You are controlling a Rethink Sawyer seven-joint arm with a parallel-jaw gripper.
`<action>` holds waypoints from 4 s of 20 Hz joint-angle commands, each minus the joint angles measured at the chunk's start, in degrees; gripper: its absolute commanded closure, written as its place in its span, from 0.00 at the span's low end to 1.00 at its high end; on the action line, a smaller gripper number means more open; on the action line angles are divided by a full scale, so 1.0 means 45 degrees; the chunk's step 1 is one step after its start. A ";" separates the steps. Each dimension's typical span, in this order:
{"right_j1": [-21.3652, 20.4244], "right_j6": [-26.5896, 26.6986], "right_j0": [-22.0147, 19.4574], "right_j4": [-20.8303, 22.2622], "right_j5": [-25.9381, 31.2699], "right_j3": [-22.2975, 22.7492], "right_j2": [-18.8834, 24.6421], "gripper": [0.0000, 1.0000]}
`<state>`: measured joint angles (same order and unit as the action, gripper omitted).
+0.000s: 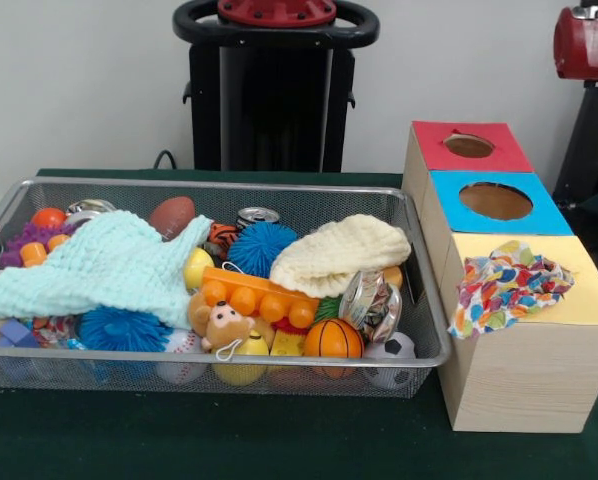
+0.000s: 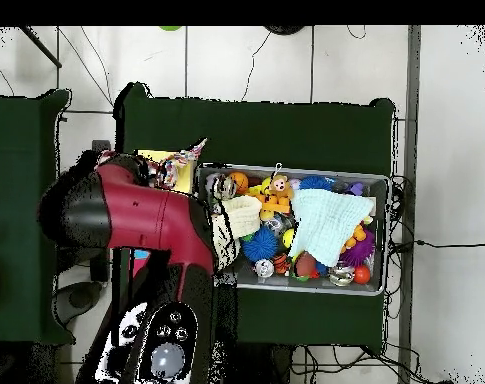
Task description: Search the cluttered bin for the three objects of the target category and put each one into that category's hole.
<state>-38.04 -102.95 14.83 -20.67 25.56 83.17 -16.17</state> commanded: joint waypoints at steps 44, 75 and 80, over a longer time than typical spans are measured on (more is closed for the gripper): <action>0.2570 -0.1682 -0.2538 0.0694 -0.3100 -0.0054 0.2185 1.00; 0.3056 -0.2017 -0.1973 0.0862 -0.3544 0.0690 0.0909 1.00; 0.3226 -0.2178 -0.1790 0.0750 -0.3669 0.0816 0.0751 1.00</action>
<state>-26.42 -102.95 6.33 -20.43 11.79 80.52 -13.35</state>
